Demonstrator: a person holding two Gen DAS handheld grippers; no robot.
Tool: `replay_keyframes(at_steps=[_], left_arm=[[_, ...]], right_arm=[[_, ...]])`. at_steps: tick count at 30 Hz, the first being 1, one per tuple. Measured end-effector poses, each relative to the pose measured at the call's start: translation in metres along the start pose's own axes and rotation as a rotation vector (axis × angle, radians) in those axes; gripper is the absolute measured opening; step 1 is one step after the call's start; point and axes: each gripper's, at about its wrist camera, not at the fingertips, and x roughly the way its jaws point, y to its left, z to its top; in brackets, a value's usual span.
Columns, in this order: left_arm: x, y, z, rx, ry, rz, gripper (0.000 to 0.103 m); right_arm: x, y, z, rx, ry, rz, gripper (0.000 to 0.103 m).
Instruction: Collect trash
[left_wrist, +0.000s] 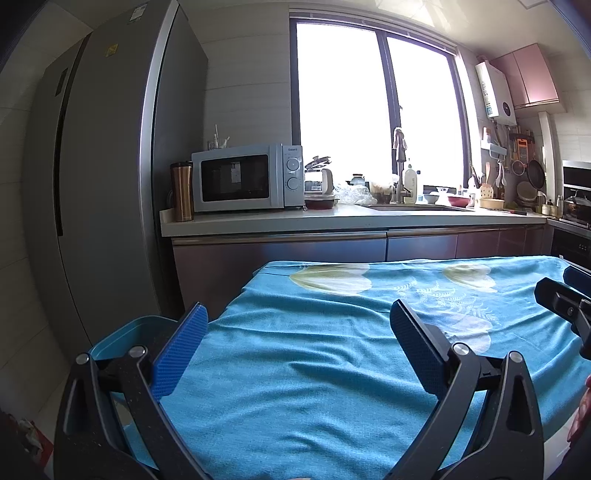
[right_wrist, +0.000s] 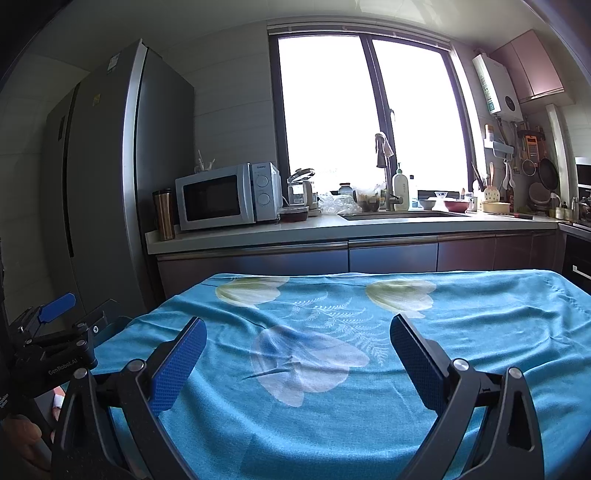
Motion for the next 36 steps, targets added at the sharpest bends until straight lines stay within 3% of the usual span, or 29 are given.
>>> replay_keyframes(at_steps=[28, 36], left_arm=[[-0.001, -0.006, 0.004, 0.029, -0.003, 0.000, 0.097], [0.027, -0.009, 0.006, 0.034, 0.127, -0.063, 0.097]], right_arm=[[0.002, -0.005, 0.001, 0.009, 0.000, 0.001, 0.096], [0.007, -0.017, 0.001, 0.026, 0.021, -0.008, 0.096]])
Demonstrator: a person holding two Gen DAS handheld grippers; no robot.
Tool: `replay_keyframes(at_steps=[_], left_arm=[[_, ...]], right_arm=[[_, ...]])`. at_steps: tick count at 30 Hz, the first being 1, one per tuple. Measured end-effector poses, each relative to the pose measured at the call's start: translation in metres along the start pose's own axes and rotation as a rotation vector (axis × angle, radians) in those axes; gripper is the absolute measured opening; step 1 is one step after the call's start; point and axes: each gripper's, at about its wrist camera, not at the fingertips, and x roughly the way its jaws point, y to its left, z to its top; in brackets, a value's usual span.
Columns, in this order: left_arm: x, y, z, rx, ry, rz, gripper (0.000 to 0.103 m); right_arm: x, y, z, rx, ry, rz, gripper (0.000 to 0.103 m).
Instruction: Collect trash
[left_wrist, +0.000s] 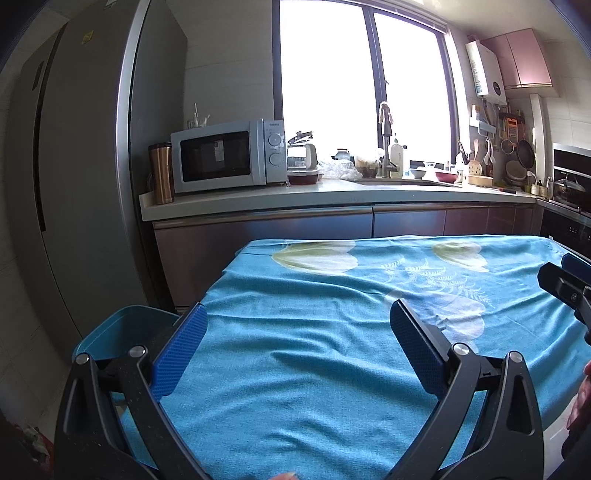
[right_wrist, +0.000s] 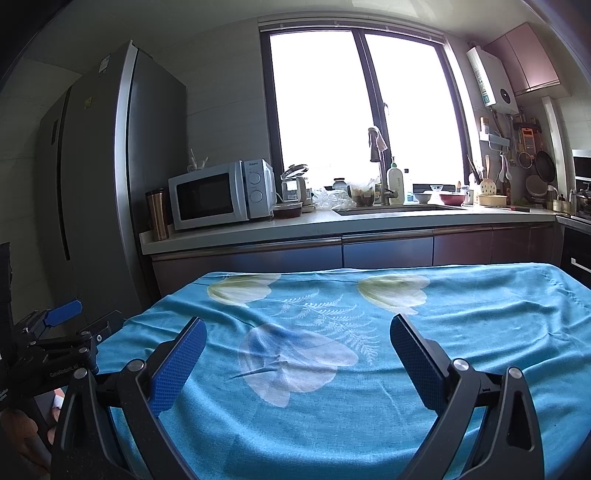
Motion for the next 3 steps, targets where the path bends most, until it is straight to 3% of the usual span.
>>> replay_keyframes(at_steps=[3], left_arm=[[0.023, 0.004, 0.003, -0.034, 0.089, -0.031, 0.097]], right_arm=[[0.006, -0.007, 0.000, 0.003, 0.028, -0.008, 0.096]])
